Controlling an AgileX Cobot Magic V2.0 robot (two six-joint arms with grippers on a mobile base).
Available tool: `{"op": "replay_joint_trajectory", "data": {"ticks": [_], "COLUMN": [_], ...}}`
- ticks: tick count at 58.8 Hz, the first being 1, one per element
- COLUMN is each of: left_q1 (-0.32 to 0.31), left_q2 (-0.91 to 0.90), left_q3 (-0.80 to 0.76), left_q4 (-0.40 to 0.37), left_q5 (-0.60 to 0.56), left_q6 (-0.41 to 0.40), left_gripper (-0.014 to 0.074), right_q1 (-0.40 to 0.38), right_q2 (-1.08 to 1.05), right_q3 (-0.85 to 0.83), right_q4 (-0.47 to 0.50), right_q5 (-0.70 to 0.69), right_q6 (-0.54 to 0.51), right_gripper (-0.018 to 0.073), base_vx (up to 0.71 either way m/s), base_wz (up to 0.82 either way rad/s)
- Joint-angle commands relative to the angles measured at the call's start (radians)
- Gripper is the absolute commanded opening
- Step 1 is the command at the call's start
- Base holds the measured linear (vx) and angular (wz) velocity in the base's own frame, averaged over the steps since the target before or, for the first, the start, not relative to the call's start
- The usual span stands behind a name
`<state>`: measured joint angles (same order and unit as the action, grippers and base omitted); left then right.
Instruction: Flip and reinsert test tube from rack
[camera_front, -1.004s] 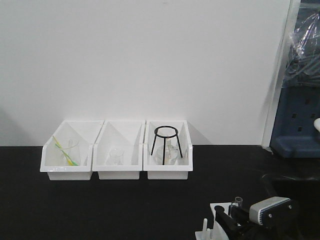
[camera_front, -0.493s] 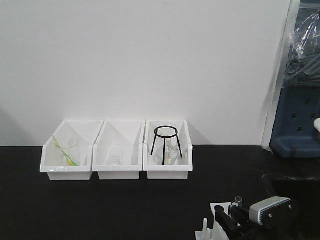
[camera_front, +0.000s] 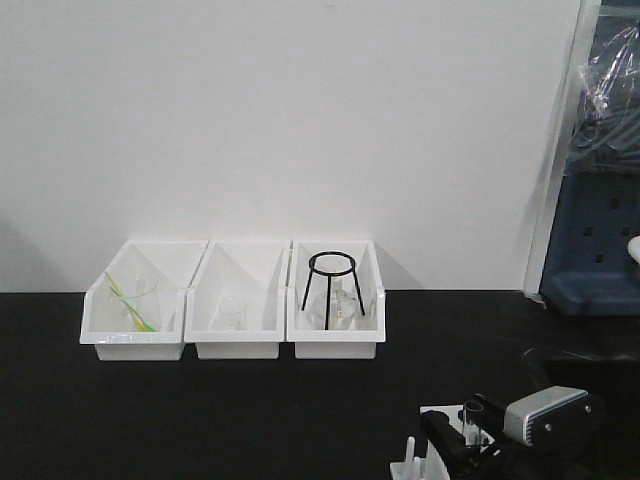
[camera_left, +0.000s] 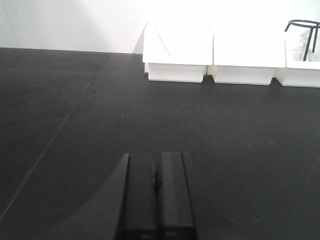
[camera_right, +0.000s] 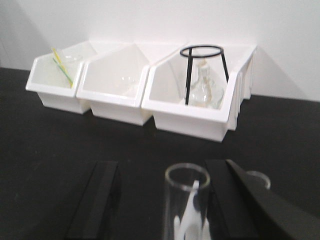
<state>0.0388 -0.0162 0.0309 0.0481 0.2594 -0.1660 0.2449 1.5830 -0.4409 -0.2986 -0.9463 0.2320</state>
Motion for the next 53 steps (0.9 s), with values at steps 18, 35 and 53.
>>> {"op": "replay_joint_trajectory", "data": {"ticks": [18, 35, 53], "left_q1": [-0.004, -0.004, -0.004], "left_q2": [-0.011, -0.011, -0.011], "left_q3": [0.002, 0.002, 0.002], "left_q4": [-0.005, -0.005, -0.005], "left_q5": [-0.079, -0.079, -0.079], "left_q6": [0.000, 0.000, 0.000], "left_gripper": [-0.0006, -0.0006, -0.0006], "right_q1": [-0.003, -0.003, -0.003], "right_q2": [-0.307, -0.586, -0.762], "right_q3": [-0.119, -0.275, -0.274], "right_q4": [0.009, -0.001, -0.001], "right_q5": [0.147, 0.738, 0.914], "right_q6": [0.001, 0.063, 0.037], "right_gripper": [0.0447, 0.0212, -0.0013], "base_vx": [0.00, 0.00, 0.00], "base_wz": [0.00, 0.00, 0.00]}}
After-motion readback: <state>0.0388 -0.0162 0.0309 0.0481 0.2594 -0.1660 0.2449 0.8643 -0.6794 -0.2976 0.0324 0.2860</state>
